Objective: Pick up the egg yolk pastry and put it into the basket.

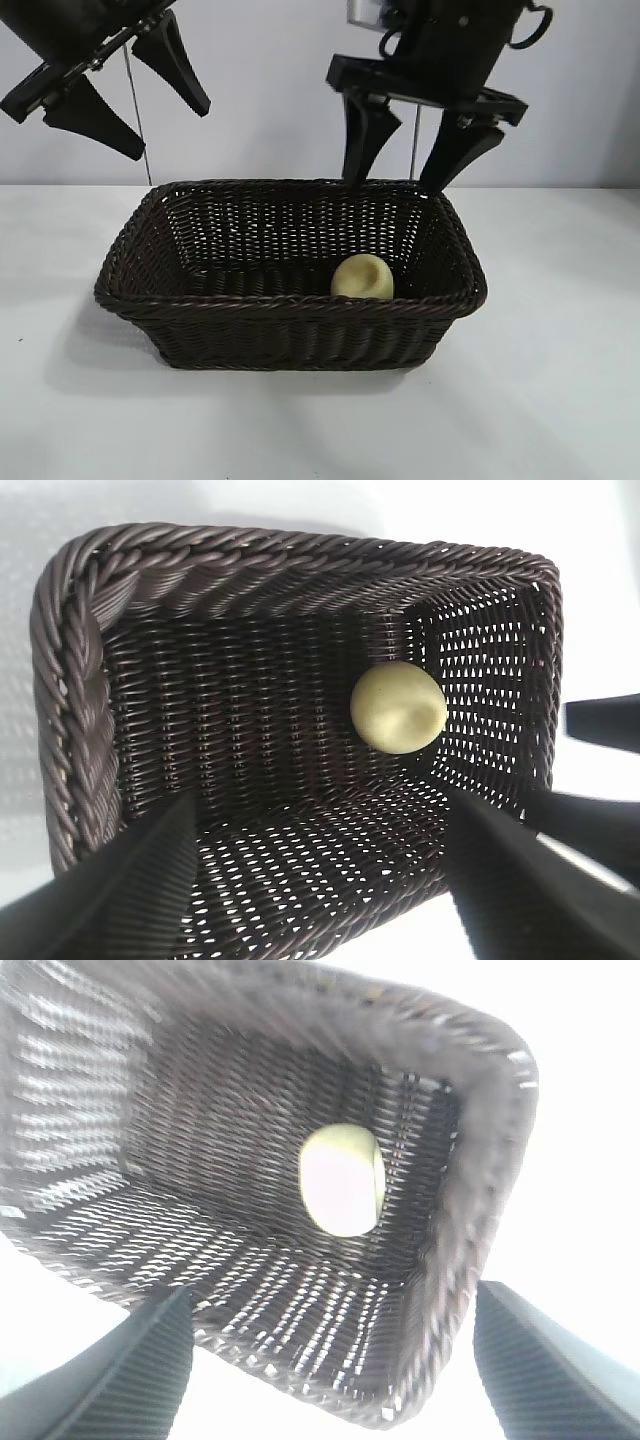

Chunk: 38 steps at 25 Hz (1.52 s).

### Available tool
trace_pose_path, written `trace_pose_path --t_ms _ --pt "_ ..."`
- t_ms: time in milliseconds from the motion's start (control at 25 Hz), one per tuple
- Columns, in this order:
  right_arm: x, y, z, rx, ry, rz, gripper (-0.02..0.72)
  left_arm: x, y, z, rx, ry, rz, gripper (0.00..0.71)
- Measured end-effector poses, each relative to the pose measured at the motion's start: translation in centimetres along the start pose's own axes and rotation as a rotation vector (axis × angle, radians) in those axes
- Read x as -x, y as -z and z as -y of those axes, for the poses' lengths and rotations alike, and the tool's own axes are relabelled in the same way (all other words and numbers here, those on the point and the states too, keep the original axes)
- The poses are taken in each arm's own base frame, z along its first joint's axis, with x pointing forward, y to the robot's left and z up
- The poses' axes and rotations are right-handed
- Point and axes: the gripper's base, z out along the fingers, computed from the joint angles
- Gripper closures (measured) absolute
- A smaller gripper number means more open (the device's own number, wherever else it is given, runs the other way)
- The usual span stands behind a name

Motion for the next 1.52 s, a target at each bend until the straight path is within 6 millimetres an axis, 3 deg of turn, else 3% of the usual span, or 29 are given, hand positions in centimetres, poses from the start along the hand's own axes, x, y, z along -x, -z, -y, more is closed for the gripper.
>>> trace_pose_path --t_ms 160,280,1520 --pt "-0.3 3.1 2.0 0.053 -0.057 0.048 0.146 0.0 0.0 0.0 0.0 0.0 0.0 0.202" --pt "-0.5 4.3 2.4 0.059 -0.068 0.075 0.146 0.0 0.0 0.0 0.0 0.0 0.0 0.202" --pt "-0.5 4.3 2.4 0.062 -0.066 0.075 0.146 0.0 0.0 0.0 0.0 0.0 0.0 0.202"
